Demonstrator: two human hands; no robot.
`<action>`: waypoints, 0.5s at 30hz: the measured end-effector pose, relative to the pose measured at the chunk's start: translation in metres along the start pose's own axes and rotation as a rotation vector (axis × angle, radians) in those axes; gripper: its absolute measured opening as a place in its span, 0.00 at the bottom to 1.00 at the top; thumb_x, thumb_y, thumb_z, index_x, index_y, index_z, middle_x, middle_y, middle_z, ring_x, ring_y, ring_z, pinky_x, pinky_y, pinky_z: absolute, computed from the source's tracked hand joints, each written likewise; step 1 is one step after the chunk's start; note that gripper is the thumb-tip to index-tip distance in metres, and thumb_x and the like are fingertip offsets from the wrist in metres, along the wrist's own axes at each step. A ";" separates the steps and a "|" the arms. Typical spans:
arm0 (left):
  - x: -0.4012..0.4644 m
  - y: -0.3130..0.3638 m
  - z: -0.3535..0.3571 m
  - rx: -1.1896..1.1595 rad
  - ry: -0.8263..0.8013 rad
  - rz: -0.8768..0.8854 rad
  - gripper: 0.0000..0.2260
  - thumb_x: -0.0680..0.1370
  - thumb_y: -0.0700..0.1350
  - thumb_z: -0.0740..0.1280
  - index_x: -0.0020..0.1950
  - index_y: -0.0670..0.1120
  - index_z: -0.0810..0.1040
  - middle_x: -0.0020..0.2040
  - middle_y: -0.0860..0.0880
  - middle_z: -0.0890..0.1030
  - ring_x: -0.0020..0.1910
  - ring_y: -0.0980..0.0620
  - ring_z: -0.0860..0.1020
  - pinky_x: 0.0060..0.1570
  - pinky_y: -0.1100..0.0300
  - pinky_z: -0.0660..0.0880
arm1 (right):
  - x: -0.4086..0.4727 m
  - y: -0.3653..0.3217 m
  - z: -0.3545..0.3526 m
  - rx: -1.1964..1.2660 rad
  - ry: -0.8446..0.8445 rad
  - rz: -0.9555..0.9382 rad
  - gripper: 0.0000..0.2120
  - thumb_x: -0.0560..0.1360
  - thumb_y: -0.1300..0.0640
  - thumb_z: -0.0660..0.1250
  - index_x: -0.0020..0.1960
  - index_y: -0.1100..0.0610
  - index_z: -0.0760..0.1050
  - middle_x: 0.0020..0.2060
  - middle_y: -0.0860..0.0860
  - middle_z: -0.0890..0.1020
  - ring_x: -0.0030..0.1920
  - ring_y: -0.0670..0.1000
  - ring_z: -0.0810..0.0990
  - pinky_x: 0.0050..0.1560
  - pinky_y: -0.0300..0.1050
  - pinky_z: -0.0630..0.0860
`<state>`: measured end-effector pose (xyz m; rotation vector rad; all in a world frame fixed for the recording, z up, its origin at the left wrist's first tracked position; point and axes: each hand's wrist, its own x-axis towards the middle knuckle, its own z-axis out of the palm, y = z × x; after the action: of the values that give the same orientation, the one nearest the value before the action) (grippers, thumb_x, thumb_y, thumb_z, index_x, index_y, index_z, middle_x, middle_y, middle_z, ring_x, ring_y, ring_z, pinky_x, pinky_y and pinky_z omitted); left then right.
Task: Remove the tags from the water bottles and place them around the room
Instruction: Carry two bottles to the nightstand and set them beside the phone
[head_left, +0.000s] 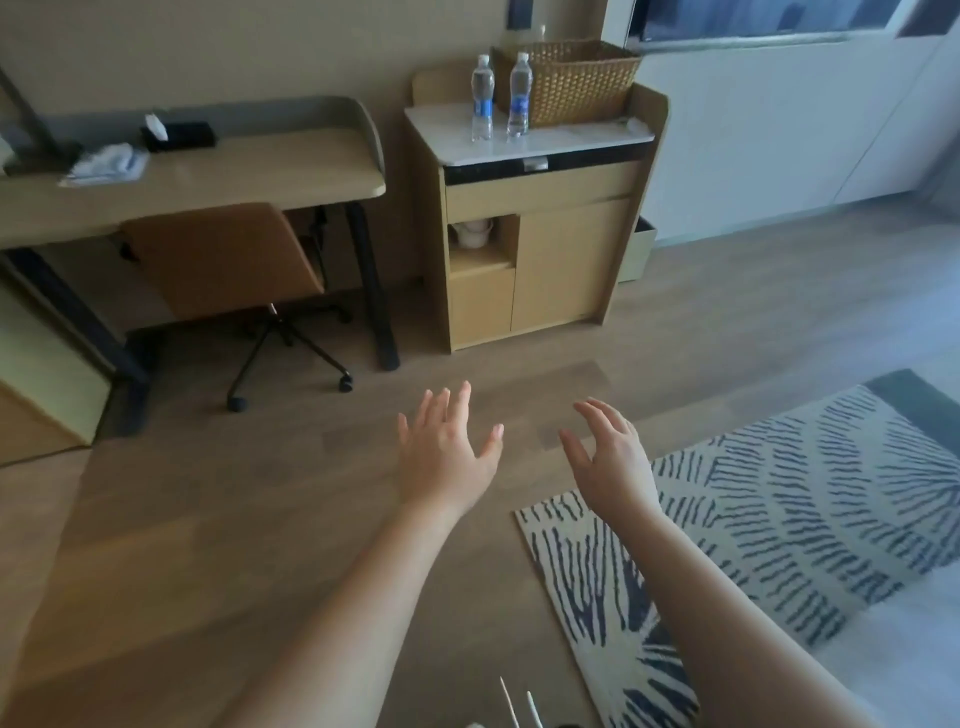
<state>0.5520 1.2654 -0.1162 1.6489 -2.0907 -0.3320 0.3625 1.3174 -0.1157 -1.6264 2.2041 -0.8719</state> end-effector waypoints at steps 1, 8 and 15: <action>0.021 0.001 0.003 -0.006 -0.006 0.006 0.31 0.76 0.64 0.55 0.77 0.51 0.60 0.75 0.47 0.66 0.77 0.47 0.57 0.74 0.40 0.52 | 0.020 -0.001 0.003 0.002 0.004 0.004 0.22 0.78 0.45 0.61 0.70 0.52 0.68 0.71 0.48 0.69 0.72 0.50 0.63 0.68 0.48 0.63; 0.170 0.001 0.048 -0.017 -0.040 0.022 0.30 0.78 0.62 0.56 0.77 0.51 0.59 0.76 0.47 0.64 0.77 0.48 0.55 0.74 0.41 0.49 | 0.175 0.009 0.033 0.013 0.018 0.001 0.21 0.79 0.46 0.61 0.70 0.52 0.69 0.71 0.48 0.68 0.72 0.51 0.62 0.66 0.47 0.64; 0.353 0.011 0.107 0.020 -0.039 0.003 0.29 0.78 0.62 0.57 0.77 0.52 0.60 0.75 0.48 0.66 0.77 0.47 0.57 0.74 0.42 0.51 | 0.379 0.037 0.056 0.053 0.024 0.006 0.21 0.79 0.47 0.61 0.69 0.54 0.70 0.71 0.50 0.69 0.71 0.52 0.64 0.66 0.48 0.65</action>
<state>0.4270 0.9190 -0.1336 1.6631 -2.1316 -0.3465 0.2372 0.9538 -0.1308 -1.5930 2.1811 -0.9447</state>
